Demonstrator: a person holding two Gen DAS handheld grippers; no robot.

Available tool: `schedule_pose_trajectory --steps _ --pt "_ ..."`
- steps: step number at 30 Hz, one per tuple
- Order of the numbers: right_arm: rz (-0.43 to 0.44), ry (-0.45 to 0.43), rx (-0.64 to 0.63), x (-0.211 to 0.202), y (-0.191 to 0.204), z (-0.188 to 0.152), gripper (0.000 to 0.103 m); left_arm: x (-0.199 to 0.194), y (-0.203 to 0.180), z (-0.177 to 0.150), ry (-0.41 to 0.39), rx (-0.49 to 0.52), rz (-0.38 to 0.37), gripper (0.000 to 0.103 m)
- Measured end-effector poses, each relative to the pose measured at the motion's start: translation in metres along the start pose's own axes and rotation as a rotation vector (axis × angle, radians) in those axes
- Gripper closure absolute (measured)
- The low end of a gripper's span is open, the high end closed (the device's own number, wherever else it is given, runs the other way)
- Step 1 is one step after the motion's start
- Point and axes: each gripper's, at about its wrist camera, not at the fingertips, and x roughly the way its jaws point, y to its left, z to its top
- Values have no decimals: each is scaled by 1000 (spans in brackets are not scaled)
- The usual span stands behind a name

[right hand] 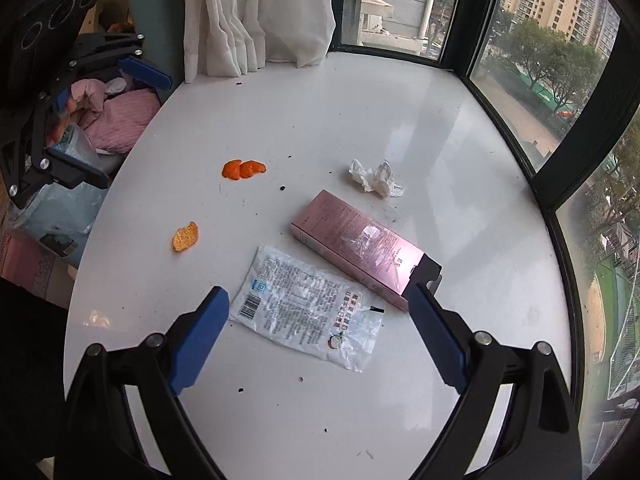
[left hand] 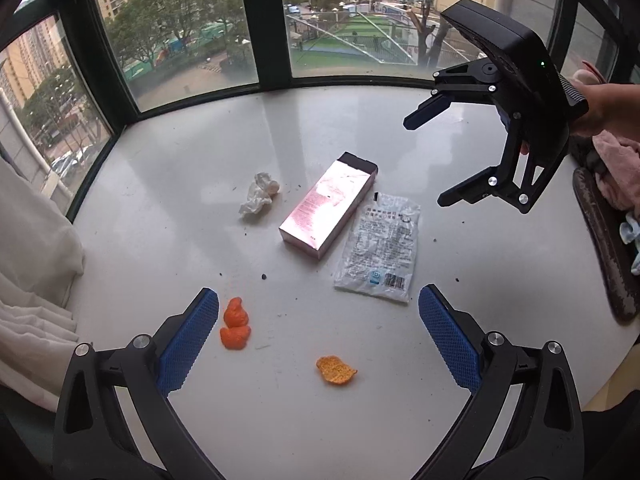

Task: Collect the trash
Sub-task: 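Move both tools back over the sill toward the pink box, then close the left gripper on the pink box while the right gripper clamps its other end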

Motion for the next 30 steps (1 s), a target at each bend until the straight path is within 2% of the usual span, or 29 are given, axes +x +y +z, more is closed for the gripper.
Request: schedule_pose_trajectory --steps 9,23,30 --pt "49 19 -64 39 -21 3 15 52 10 33 37 16 -6 6" --pt "60 26 -88 60 -47 7 15 96 21 46 77 40 -36 6" --pt "72 45 -153 70 -57 11 15 116 17 53 90 95 -59 6"
